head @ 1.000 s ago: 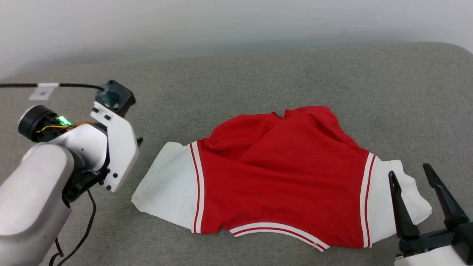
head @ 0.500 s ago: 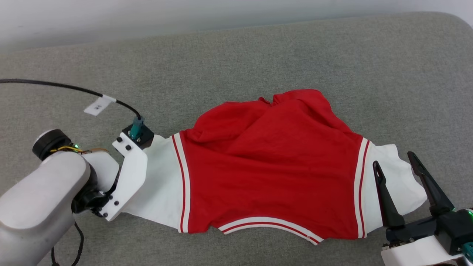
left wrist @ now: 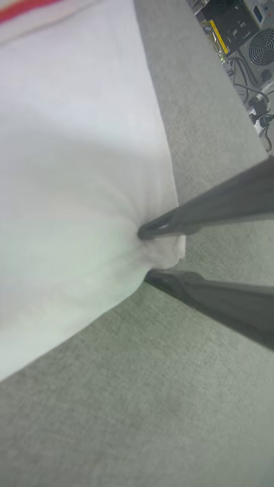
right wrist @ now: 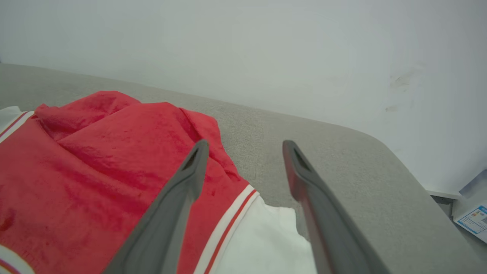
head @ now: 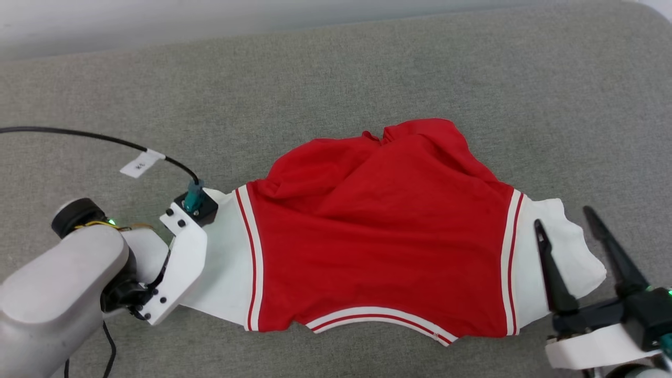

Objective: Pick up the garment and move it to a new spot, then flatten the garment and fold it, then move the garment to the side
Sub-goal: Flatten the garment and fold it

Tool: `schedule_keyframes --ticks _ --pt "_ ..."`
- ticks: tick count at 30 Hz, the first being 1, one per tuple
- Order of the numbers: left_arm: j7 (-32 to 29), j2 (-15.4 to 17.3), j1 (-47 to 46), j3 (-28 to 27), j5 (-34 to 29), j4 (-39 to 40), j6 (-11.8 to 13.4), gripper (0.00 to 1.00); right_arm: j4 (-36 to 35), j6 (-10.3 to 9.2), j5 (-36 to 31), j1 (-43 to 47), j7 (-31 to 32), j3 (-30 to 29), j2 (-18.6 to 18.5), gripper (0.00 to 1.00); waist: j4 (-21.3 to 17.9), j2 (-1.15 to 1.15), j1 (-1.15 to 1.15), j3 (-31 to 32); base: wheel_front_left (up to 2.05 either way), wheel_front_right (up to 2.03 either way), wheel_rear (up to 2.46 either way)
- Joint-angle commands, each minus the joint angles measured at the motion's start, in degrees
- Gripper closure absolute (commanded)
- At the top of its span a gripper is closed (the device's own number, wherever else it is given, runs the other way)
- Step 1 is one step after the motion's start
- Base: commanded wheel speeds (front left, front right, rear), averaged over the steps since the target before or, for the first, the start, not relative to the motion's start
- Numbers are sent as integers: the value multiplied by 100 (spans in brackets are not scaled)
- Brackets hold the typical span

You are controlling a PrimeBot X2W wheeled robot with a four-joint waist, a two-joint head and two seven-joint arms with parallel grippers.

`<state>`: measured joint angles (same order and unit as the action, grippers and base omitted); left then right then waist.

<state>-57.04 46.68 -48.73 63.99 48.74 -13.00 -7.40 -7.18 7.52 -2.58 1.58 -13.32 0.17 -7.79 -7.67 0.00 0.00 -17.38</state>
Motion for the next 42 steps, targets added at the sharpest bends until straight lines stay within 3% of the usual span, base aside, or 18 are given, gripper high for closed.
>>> schedule_keyframes --ticks 1,5,8,12,18,23,26,29,42 --pt "68 -51 209 187 29 -147 4 100 -2 -6 9 -69 11 -72 -80 0 23 0 0 72 0 0 0" --pt "384 63 134 191 166 -111 4 100 -97 -6 69 -205 189 -344 -476 0 84 0 0 322 0 0 0" --pt "593 143 134 139 275 -55 4 100 -158 -5 331 -293 711 -467 -937 0 130 0 0 494 0 0 0" --pt "824 190 184 115 407 46 4 100 -162 -5 1161 -442 2122 -141 -1972 0 189 0 0 623 0 0 0" --pt "986 187 161 173 409 204 4 100 -247 -5 3059 -720 4599 538 -3533 0 287 0 0 600 0 0 0" --pt "1037 135 -23 227 336 324 4 100 49 -5 4193 -997 6058 912 -4242 0 413 0 0 445 0 0 0" --pt "1055 104 -145 257 303 385 4 100 307 -5 4546 -1138 6584 1095 -4388 0 509 0 0 318 0 0 0" --pt "1073 89 -269 277 282 450 4 100 620 -5 4791 -1235 6804 1205 -4267 0 595 0 0 195 0 0 0" --pt "1209 143 -596 401 273 552 4 100 1713 -5 4921 -1571 6348 2057 -3755 0 787 0 0 -243 0 0 0"
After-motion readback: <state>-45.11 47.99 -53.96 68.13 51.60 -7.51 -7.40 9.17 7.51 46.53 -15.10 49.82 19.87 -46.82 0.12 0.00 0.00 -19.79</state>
